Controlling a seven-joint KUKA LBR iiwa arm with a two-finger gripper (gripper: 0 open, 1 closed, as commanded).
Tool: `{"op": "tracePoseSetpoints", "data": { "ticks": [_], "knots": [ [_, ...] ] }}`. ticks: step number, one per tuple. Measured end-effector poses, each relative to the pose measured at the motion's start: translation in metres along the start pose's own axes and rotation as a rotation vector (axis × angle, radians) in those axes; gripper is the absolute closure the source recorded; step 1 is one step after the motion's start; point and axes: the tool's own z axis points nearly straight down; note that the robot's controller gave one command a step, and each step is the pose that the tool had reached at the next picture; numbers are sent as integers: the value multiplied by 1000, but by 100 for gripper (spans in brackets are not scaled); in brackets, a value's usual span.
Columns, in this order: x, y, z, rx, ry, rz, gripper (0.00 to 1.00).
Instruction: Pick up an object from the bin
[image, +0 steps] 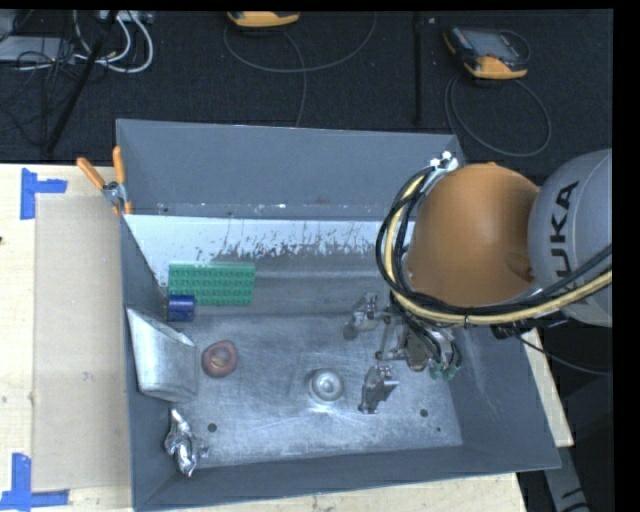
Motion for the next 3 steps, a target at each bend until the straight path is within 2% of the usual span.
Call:
{"op": "tracePoseSetpoints", "data": {
  "ticks": [1,2,3],
  "knots": [
    [-31,32,140,0,7,-16,0],
    [-56,-36,154,0,-5,-22,0],
    [-71,25,152,-2,-5,274,0]
  ]
}}
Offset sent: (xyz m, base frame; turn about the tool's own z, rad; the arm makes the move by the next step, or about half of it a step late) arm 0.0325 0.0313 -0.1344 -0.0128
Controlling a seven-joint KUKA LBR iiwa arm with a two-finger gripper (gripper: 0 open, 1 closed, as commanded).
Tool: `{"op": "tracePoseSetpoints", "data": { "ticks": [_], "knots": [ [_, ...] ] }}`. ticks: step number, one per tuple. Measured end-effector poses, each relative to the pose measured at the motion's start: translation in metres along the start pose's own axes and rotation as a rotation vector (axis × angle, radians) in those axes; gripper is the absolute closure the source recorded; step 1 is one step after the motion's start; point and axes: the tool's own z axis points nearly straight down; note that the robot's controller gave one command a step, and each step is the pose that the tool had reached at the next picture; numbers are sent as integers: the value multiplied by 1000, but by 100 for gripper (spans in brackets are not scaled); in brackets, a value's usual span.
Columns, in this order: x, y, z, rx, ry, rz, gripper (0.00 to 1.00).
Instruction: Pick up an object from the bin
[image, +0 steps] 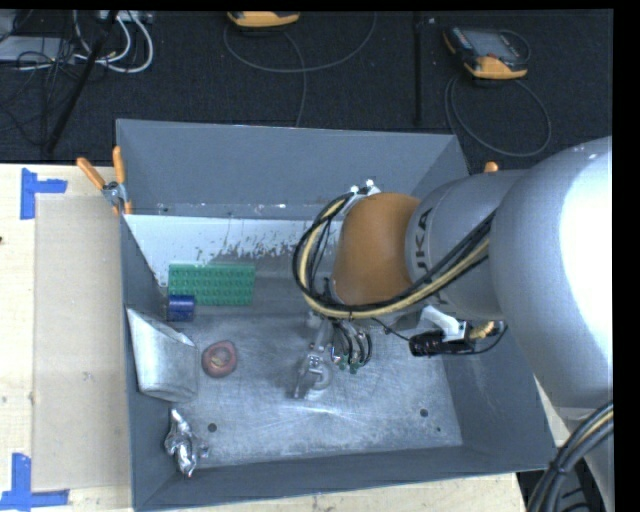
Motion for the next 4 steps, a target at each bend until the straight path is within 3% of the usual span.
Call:
{"op": "tracePoseSetpoints", "data": {
  "ticks": [1,2,3,4],
  "knots": [
    [-5,-10,1,-2,2,193,0],
    [-5,-9,0,-2,2,191,100],
    [-6,-11,1,0,-4,191,0],
    [2,-24,1,-3,-5,253,0]
  ]
}}
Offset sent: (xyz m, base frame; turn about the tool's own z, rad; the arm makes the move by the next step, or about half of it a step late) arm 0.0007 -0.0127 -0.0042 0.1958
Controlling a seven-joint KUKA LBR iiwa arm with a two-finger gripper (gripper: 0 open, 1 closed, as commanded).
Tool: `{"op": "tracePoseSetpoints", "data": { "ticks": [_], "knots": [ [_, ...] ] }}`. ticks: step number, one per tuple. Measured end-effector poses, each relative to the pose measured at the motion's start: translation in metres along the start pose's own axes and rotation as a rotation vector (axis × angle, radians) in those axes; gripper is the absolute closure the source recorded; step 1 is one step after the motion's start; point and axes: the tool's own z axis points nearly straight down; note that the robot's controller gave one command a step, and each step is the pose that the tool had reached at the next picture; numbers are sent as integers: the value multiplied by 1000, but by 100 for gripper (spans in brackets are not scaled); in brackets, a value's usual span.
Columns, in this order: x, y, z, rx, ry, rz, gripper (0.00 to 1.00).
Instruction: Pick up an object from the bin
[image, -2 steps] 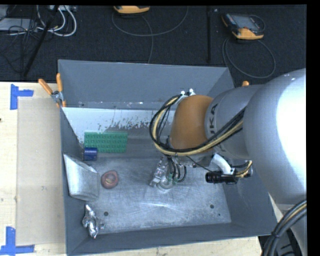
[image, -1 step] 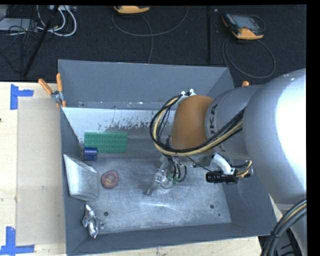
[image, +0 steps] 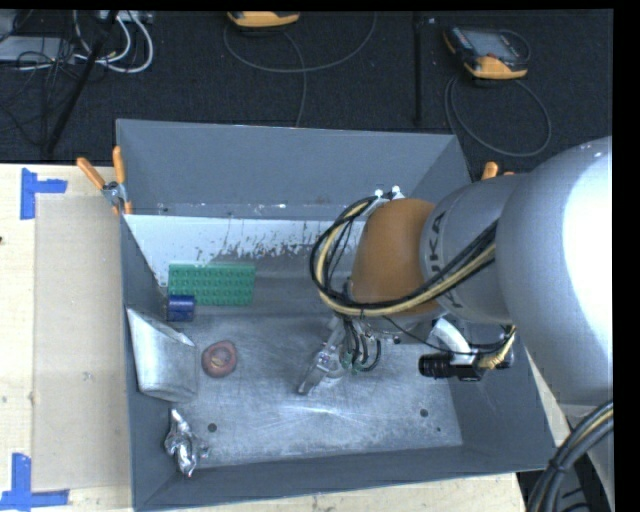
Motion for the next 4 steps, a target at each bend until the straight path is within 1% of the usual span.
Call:
{"op": "tracePoseSetpoints", "data": {
  "ticks": [1,2,3,4],
  "knots": [
    [0,-13,0,0,3,180,0],
    [0,-12,-2,0,4,178,100],
    [5,-9,-142,3,0,107,100],
    [-20,3,0,5,7,-422,100]
  ]
}}
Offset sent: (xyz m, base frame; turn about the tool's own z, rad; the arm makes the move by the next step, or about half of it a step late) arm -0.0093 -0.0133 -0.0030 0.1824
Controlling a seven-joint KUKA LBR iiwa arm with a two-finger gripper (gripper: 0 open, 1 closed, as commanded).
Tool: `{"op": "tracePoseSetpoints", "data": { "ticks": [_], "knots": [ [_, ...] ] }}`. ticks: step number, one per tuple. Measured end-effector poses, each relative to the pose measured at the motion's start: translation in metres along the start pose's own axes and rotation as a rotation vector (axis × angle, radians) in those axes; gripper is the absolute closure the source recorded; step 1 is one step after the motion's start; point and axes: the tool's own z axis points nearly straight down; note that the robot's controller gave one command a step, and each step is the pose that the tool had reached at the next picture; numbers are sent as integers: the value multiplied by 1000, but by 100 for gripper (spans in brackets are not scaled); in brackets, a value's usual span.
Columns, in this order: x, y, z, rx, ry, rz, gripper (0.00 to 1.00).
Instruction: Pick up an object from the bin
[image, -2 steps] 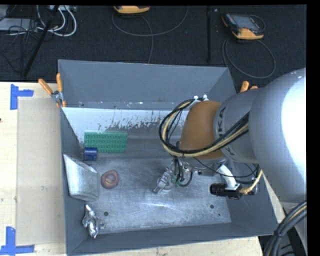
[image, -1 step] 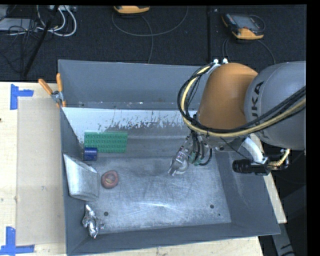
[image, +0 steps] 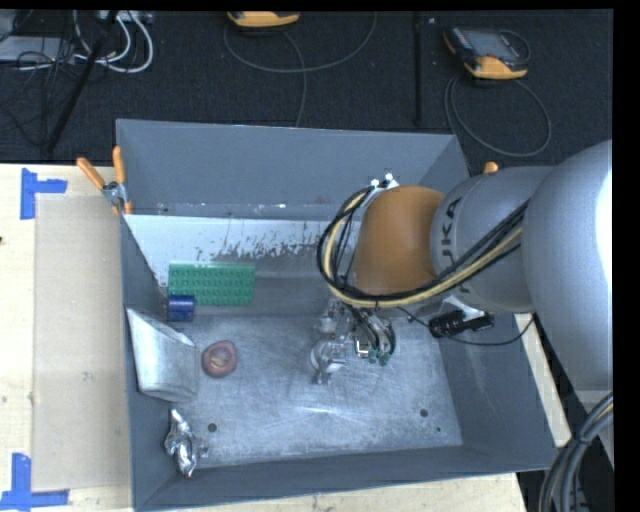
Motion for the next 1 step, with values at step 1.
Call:
{"op": "tracePoseSetpoints", "data": {
  "ticks": [1],
  "knots": [
    [50,14,-133,-1,-6,-33,100]
  ]
}}
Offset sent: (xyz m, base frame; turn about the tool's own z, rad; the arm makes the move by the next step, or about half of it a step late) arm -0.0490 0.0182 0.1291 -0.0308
